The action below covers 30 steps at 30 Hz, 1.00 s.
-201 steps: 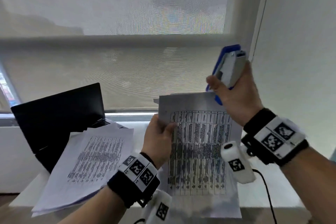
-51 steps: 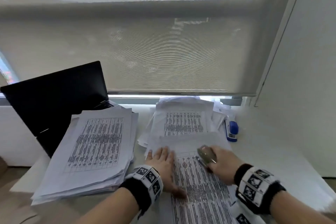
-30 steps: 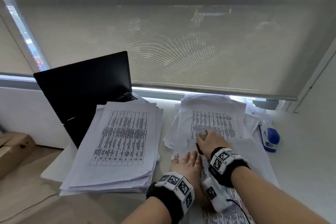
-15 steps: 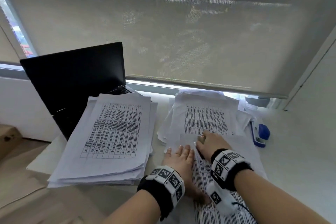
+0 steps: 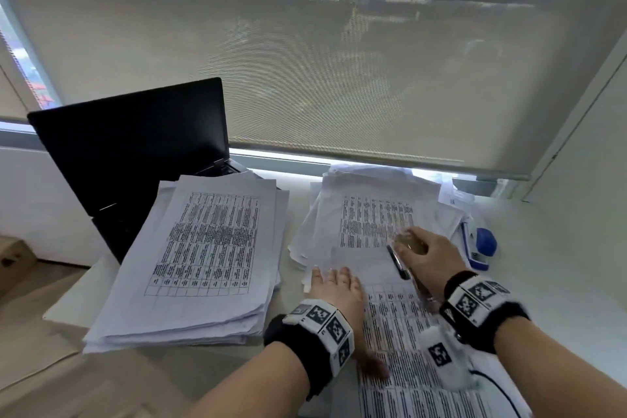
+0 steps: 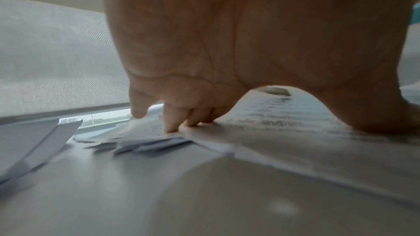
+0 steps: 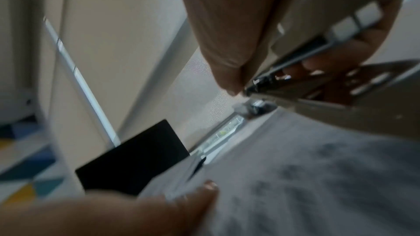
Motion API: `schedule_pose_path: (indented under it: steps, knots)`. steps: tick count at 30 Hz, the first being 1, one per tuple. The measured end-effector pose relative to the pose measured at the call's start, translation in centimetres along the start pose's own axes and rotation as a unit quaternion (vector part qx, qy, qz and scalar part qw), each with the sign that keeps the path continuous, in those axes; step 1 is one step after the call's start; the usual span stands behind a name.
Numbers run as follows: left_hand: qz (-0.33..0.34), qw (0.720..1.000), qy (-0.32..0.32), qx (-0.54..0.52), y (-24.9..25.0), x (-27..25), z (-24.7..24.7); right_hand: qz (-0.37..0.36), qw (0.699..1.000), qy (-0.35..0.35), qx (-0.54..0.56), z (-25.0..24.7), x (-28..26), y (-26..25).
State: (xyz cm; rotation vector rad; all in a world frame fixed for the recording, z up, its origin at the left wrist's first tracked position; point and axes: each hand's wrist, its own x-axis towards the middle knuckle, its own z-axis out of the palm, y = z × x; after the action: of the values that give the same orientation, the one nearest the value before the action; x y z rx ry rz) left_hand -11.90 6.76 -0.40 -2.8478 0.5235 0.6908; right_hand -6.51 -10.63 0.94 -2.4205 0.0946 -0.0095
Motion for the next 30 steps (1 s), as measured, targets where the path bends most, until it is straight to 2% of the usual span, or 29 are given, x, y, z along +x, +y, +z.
schedule_pose_path:
  steps: [3,6,19,23,25,27,30]
  knots:
    - [0.012,1.000,-0.020,-0.006,0.7,-0.5,-0.9,-0.014,0.992,-0.065,-0.108,-1.0,-1.4,1.8]
    - [0.016,0.999,-0.033,-0.025,1.2,-0.6,-1.2,-0.025,0.984,-0.072,-0.159,-0.8,-2.3,2.4]
    - [0.003,0.999,-0.031,-0.022,1.5,0.9,-0.3,0.050,0.985,-0.046,-0.158,1.3,0.5,1.5]
    - [0.008,1.000,-0.023,-0.008,1.5,0.8,-0.4,0.081,0.990,-0.018,-0.117,2.1,1.5,1.2]
    - [0.022,1.000,-0.003,-0.001,1.4,0.7,-0.9,0.082,0.990,-0.011,-0.115,2.2,1.7,1.3]
    - [0.006,0.996,0.058,-0.063,0.6,1.0,-1.8,0.076,0.990,-0.003,-0.115,2.2,1.8,1.4]
    - [-0.090,0.962,0.132,-0.220,-1.7,2.2,-2.7,0.069,0.991,0.000,-0.111,2.1,1.7,1.5]
